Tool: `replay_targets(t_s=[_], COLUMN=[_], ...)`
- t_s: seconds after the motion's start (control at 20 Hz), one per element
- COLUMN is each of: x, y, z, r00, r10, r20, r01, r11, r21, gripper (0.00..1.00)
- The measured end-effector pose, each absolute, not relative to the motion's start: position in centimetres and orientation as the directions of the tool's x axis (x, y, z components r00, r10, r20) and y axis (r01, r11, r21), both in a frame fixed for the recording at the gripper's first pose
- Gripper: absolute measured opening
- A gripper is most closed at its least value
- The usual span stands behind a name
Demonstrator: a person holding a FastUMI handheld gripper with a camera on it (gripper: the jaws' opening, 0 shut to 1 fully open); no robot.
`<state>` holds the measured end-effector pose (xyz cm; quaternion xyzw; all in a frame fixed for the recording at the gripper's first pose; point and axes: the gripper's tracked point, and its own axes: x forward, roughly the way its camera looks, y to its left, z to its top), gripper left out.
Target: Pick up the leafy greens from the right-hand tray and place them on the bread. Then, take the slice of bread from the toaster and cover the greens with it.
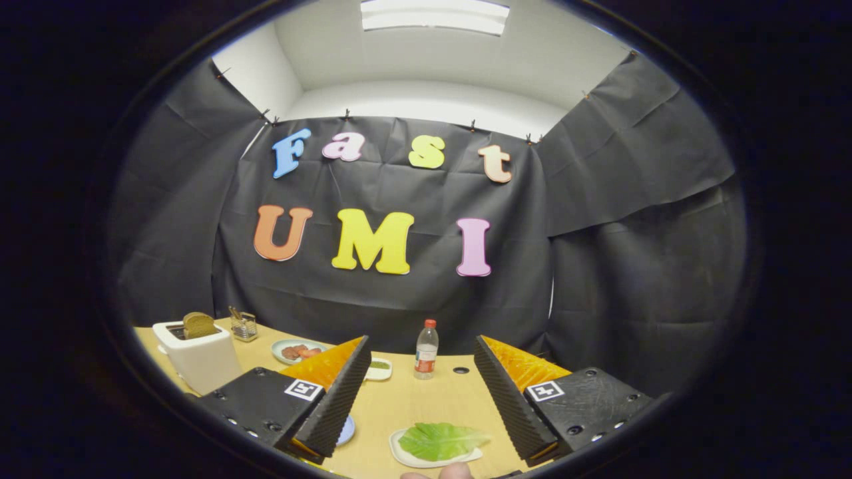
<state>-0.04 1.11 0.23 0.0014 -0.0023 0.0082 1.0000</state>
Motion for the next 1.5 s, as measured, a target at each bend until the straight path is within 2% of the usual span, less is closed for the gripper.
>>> replay_targets(t_s=[0.85,1.5], x=[-0.3,-1.2], y=[0.4,-2.5], z=[-1.1,-3.7], r00=[1.000,0.997], r10=[0.017,-0.002], r20=[-0.018,-0.079], r01=[-0.017,0.002], r11=[1.000,1.000], r21=[0.004,0.000], gripper=[0.95,0.95])
